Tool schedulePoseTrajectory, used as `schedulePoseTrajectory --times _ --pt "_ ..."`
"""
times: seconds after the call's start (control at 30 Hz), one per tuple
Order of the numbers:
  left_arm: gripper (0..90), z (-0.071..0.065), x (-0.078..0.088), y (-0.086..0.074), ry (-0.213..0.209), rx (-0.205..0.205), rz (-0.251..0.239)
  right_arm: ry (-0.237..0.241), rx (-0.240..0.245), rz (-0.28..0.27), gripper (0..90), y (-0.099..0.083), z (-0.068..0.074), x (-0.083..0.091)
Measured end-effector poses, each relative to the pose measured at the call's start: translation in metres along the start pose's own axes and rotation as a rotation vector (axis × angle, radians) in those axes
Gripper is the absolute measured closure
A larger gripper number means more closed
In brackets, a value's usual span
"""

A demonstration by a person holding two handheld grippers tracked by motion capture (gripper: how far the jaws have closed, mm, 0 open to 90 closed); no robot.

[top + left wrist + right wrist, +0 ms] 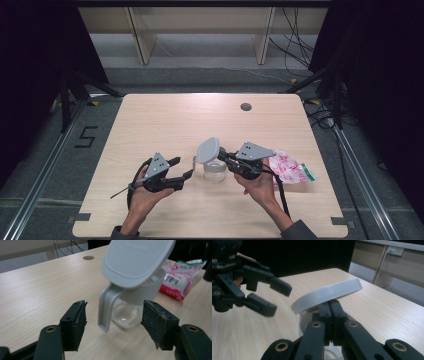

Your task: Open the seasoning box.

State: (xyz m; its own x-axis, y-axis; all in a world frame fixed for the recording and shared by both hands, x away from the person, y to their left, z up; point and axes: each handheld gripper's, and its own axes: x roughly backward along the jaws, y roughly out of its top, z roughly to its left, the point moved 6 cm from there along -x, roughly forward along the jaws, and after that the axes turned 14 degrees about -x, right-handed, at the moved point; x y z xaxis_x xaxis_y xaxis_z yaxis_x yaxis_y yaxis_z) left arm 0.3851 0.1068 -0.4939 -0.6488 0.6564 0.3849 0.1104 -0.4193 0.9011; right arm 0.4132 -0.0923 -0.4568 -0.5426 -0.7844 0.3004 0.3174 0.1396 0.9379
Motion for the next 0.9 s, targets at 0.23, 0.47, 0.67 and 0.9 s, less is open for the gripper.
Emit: schedulePoseTrajectory --times 0.23,0.47,0.67,0.9 --pt "29.5 -0.009 0.006 -0.015 0.039 0.008 0.026 0.004 -0.007 -0.019 89.5 0.003 0.006 -0.005" --pt "29.1 -0.018 0.010 -0.027 0.040 0.015 0.046 0.039 0.008 -0.007 89.0 0.003 0.019 -0.011" --pt "29.1 -0.020 0.009 -0.032 0.035 0.053 0.049 0.060 0.027 -0.003 88.5 0.002 0.027 -0.015" --pt "29.0 -0.019 0.013 -0.031 0.040 0.048 0.041 0.040 0.021 -0.001 87.8 0.003 0.023 0.002"
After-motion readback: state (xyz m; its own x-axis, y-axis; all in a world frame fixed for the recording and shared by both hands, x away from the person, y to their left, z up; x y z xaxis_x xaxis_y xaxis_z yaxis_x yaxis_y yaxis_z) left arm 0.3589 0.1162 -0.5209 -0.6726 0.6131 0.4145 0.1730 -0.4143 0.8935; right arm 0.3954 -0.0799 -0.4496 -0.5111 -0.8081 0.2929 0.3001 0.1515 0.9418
